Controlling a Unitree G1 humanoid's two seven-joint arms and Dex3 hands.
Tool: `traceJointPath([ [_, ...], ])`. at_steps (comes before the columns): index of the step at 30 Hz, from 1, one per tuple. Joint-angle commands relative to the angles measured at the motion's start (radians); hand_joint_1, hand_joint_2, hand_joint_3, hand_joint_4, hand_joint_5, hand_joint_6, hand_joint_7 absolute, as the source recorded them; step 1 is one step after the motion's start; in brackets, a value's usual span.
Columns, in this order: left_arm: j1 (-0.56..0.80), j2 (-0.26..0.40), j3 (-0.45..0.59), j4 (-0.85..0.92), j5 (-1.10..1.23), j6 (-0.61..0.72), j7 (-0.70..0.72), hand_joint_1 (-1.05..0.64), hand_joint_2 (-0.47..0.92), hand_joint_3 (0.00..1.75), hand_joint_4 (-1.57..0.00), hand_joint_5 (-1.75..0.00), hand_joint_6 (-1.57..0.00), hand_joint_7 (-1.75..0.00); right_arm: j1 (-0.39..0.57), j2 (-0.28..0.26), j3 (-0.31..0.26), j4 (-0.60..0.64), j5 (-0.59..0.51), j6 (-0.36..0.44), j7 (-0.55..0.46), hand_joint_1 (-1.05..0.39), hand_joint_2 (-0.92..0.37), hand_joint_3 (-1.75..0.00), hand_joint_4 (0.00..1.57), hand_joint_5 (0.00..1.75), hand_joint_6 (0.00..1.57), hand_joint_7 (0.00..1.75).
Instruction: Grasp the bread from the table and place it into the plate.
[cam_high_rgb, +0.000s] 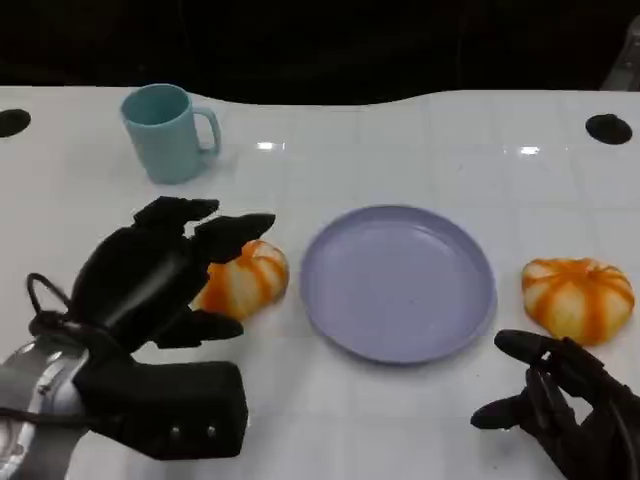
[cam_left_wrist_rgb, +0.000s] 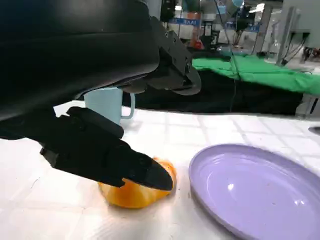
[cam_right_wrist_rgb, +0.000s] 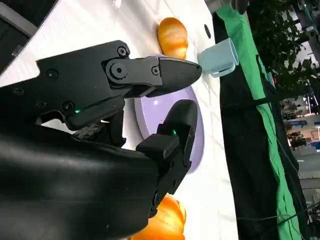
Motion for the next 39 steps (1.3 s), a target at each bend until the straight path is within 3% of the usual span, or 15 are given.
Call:
traceJointPath([
  [1, -0.053, 0.028, -0.048, 0.017, 0.047, 0.072, -0.063, -0.27, 0.73, 0.0, 0.0, -0.27, -0.22, 0.0, 0.002, -0.004, -0.005, 0.006, 0.006, -0.018, 0.008, -0.76, -0.92, -0.31, 0.76, 1.09, 0.82, 0.64],
  [8, -0.184, -0.001, -0.158, 0.168, 0.129, 0.178, -0.097, -0.26, 0.76, 0.01, -0.01, -0.21, -0.18, 0.0, 0.008, -0.006, -0.003, -0.005, -0.003, -0.008, 0.001, -0.77, -0.92, -0.32, 0.77, 1.08, 0.82, 0.63],
  [14, -0.199, 0.005, -0.181, 0.186, 0.121, 0.191, -0.084, -0.26, 0.76, 0.0, -0.02, -0.21, -0.18, 0.0, 0.009, -0.006, -0.003, -0.006, -0.003, -0.008, 0.0, -0.77, -0.92, -0.32, 0.77, 1.08, 0.83, 0.63],
  [18, -0.375, -0.075, -0.236, 0.483, 0.107, 0.232, -0.13, -0.33, 0.73, 0.0, 0.0, -0.17, -0.15, 0.0, 0.012, -0.005, 0.0, -0.008, -0.006, -0.016, 0.002, -0.77, -0.92, -0.32, 0.77, 1.07, 0.83, 0.62],
  [22, -0.452, -0.109, -0.265, 0.661, 0.087, 0.209, -0.09, -0.37, 0.71, 0.0, -0.03, -0.16, -0.17, -0.01, 0.016, -0.002, 0.0, -0.016, -0.001, -0.009, 0.0, -0.77, -0.92, -0.32, 0.77, 1.07, 0.84, 0.62],
  [32, -0.505, -0.122, -0.299, 0.769, 0.059, 0.193, -0.059, -0.39, 0.73, 0.0, -0.04, -0.13, -0.15, 0.0, 0.017, -0.002, 0.0, -0.017, -0.002, -0.008, -0.001, -0.77, -0.92, -0.31, 0.77, 1.07, 0.84, 0.61],
  [36, -0.595, -0.184, -0.322, 0.992, 0.048, 0.17, -0.051, -0.38, 0.78, 0.01, -0.16, -0.12, -0.26, -0.02, 0.023, -0.001, 0.002, -0.024, 0.01, -0.006, 0.009, -0.77, -0.92, -0.31, 0.77, 1.06, 0.84, 0.6],
  [39, -0.616, -0.19, -0.318, 1.052, 0.023, 0.128, -0.029, -0.29, 0.9, 0.02, -0.41, -0.17, -0.44, -0.03, 0.024, -0.002, 0.002, -0.025, 0.009, -0.006, 0.009, -0.77, -0.92, -0.31, 0.77, 1.06, 0.83, 0.59],
])
